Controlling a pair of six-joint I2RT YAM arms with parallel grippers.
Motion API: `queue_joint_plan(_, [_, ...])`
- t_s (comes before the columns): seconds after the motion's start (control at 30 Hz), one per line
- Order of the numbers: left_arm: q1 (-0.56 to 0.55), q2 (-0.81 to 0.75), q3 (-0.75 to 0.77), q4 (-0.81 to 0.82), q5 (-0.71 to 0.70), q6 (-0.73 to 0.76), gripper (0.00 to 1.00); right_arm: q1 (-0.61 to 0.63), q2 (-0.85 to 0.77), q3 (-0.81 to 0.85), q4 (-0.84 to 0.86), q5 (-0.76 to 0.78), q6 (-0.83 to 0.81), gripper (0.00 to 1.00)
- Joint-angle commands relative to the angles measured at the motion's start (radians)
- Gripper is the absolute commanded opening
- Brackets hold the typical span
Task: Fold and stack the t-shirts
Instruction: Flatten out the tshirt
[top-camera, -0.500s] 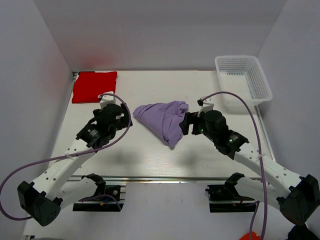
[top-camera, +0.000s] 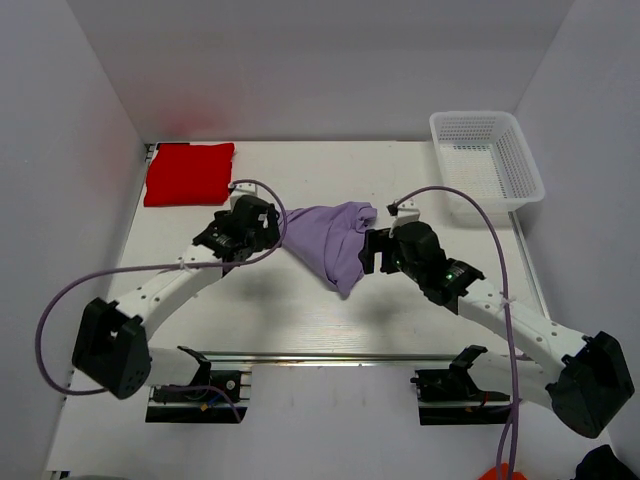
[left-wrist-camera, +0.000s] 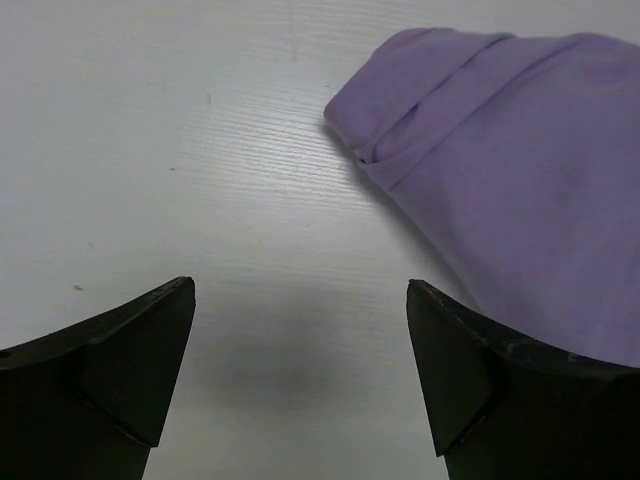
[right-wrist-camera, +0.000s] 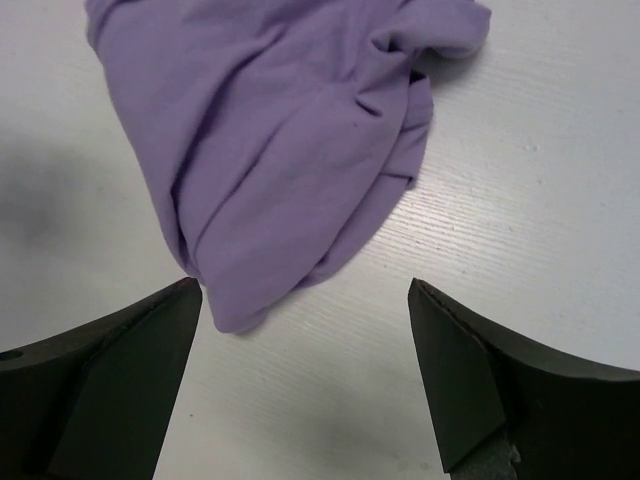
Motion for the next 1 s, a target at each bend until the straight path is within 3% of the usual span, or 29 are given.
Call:
queue_joint_plan(0.0, [0.045, 0.052, 0.027, 0.113, 0.026, 0.023, 0.96, 0.0, 0.023, 0.035, -0.01, 0.052, 0.026, 0.9])
queue_joint_plan(0.1, [0.088, 0.064, -0.018, 0.226, 0.075, 0.063, 0.9, -0.006, 0.07, 0.047, -0.007, 0.088, 0.027, 0.9])
queue_joint_plan(0.3, [0.151, 0.231, 0.028, 0.303, 0.265, 0.17, 0.79, -0.029, 0.185, 0.122, -0.024, 0.134, 0.046, 0.9])
queue_joint_plan(0.37, [0.165, 0.286, 0.04, 0.314, 0.428, 0.26, 0.7, -0.046, 0.236, 0.137, -0.005, 0.135, 0.056, 0.88])
queue_joint_plan(0.4, [0.174, 0.332, 0.054, 0.325, 0.522, 0.287, 0.7, -0.063, 0.247, 0.162, -0.002, 0.131, 0.059, 0.88])
queue_joint_plan(0.5, [0.174, 0.369, 0.044, 0.357, 0.624, 0.353, 0.7, -0.089, 0.296, 0.203, -0.007, 0.094, 0.063, 0.86])
queue_joint_plan(0.6, [0.174, 0.379, 0.033, 0.403, 0.664, 0.379, 0.7, -0.111, 0.339, 0.24, -0.005, 0.053, 0.055, 0.83])
queue_joint_plan(0.97, [0.183, 0.455, 0.097, 0.334, 0.484, 0.361, 0.61, -0.16, 0.42, 0.282, -0.004, -0.075, 0.026, 0.79])
